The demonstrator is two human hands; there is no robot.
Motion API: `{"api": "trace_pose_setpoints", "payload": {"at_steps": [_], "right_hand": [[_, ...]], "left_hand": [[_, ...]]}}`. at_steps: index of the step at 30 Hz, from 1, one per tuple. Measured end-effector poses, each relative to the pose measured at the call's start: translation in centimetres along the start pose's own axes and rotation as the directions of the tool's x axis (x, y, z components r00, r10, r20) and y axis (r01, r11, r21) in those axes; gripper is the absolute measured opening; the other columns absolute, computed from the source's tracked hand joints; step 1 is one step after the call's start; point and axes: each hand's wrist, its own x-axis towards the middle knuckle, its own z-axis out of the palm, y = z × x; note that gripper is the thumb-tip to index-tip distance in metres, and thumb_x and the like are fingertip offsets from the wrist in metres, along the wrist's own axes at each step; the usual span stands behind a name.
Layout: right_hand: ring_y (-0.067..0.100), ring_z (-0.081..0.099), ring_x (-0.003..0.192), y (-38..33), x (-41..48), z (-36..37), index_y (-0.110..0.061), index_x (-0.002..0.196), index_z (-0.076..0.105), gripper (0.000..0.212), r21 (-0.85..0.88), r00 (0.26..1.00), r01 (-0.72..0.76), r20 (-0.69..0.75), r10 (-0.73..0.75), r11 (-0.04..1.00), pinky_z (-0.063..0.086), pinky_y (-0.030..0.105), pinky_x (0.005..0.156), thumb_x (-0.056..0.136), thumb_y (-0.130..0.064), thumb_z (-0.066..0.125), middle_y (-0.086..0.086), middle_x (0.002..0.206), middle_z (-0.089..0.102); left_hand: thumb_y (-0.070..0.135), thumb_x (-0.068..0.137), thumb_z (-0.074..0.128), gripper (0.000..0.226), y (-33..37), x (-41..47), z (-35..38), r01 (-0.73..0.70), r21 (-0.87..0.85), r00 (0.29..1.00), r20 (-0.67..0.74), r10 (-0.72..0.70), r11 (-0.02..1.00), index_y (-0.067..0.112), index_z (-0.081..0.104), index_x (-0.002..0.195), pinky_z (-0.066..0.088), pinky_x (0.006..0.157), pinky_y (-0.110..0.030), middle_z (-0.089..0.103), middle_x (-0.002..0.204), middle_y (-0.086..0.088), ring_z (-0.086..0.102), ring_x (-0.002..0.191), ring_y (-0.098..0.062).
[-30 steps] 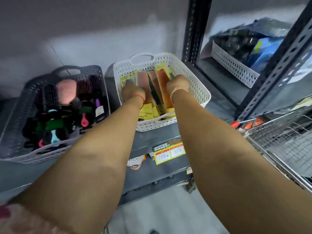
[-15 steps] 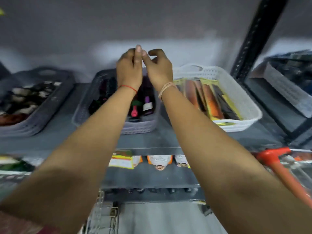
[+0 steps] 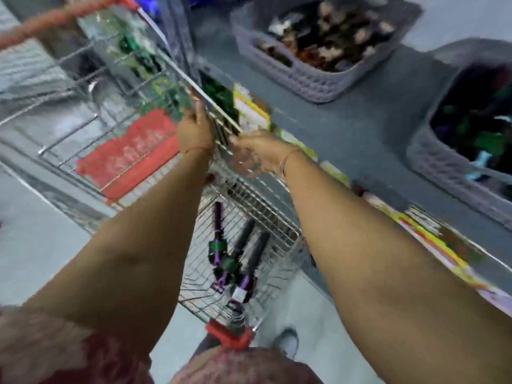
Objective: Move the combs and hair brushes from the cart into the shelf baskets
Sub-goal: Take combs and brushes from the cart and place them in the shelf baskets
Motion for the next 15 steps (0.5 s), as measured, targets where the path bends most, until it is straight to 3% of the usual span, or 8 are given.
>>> {"api": "trace_pose_setpoints", "payload": {"at_steps": [3,5,6,8,10,12,13,15], "right_hand": [[0.019,0.058,0.078,4.5,4.5,2.2,-0.013,0.123,0.048,0.039,-0.083,0.977,-0.205,0.043,0.209,0.975,0.05,0.043,0.087,0.092,-0.038,0.051,0.006,0.107,0.055],[0.025,0.063,0.094,8.1,6.6,3.3,-0.011,0.131,0.044,0.047,-0.138,0.949,-0.307,0.036,0.315,0.942,0.051,0.043,0.09,0.093,-0.038,0.051,0.007,0.112,0.054],[0.026,0.063,0.096,9.9,7.3,3.9,-0.011,0.132,0.043,0.048,-0.15,0.931,-0.357,0.019,0.363,0.922,0.053,0.041,0.085,0.092,-0.037,0.052,0.007,0.11,0.055],[0.021,0.061,0.086,13.7,9.0,5.1,-0.01,0.129,0.045,0.046,-0.146,0.889,-0.455,-0.022,0.457,0.878,0.055,0.033,0.069,0.091,-0.035,0.055,0.005,0.104,0.052],[0.011,0.06,0.056,17.3,10.3,6.2,-0.006,0.107,0.053,0.03,-0.117,0.823,-0.569,-0.074,0.564,0.814,0.049,0.025,0.047,0.089,-0.029,0.061,0.007,0.088,0.051],[0.013,0.053,0.037,20.6,11.6,7.6,-0.005,0.08,0.052,0.022,-0.084,0.74,-0.672,-0.095,0.665,0.736,0.042,0.026,0.041,0.086,-0.022,0.065,0.01,0.068,0.046],[0.02,0.055,0.045,21.9,11.9,8.3,-0.004,0.086,0.056,0.017,-0.077,0.71,-0.705,-0.079,0.7,0.705,0.045,0.03,0.047,0.086,-0.018,0.066,0.012,0.068,0.049],[0.021,0.047,0.056,23.8,11.8,10.0,0.002,0.127,0.047,0.042,-0.079,0.685,-0.728,-0.046,0.727,0.681,0.047,0.028,0.058,0.089,-0.009,0.06,0.007,0.072,0.049]], "left_hand": [[0.049,0.089,0.045,0.064,-7.8,3.6,-1.2,0.257,0.179,0.935,0.203,-0.291,0.95,-0.008,0.059,0.114,0.055,0.075,-0.044,0.067,0.107,-0.028,0.066,0.085,-0.039],[0.034,0.096,0.046,0.041,-11.6,4.0,-1.6,0.322,0.368,0.844,0.307,-0.441,0.873,-0.001,0.061,0.11,0.05,0.056,-0.028,0.064,0.073,-0.013,0.054,0.058,-0.023],[0.032,0.095,0.049,0.038,-13.5,3.9,-1.3,0.318,0.446,0.808,0.335,-0.486,0.837,-0.003,0.062,0.104,0.054,0.061,-0.03,0.063,0.062,-0.011,0.053,0.058,-0.023],[0.034,0.093,0.053,0.043,-17.5,4.0,-0.5,0.255,0.605,0.753,0.364,-0.548,0.754,-0.005,0.063,0.105,0.055,0.087,-0.037,0.072,0.081,-0.017,0.063,0.082,-0.033],[0.036,0.092,0.053,0.046,-20.6,3.6,0.0,0.194,0.732,0.714,0.35,-0.606,0.652,-0.004,0.061,0.113,0.049,0.083,-0.031,0.063,0.102,-0.022,0.06,0.095,-0.03],[0.034,0.093,0.053,0.036,-23.5,2.9,0.4,0.175,0.793,0.656,0.348,-0.67,0.583,0.001,0.064,0.101,0.046,0.089,-0.034,0.06,0.119,-0.022,0.057,0.108,-0.031],[0.036,0.092,0.053,0.034,-24.7,2.6,0.6,0.171,0.815,0.633,0.34,-0.695,0.554,0.003,0.063,0.092,0.044,0.095,-0.035,0.057,0.128,-0.02,0.055,0.114,-0.031],[0.04,0.089,0.057,0.039,-27.1,1.9,0.8,0.213,0.818,0.625,0.307,-0.718,0.535,0.002,0.059,0.096,0.044,0.098,-0.034,0.053,0.133,-0.019,0.054,0.112,-0.03]]}}
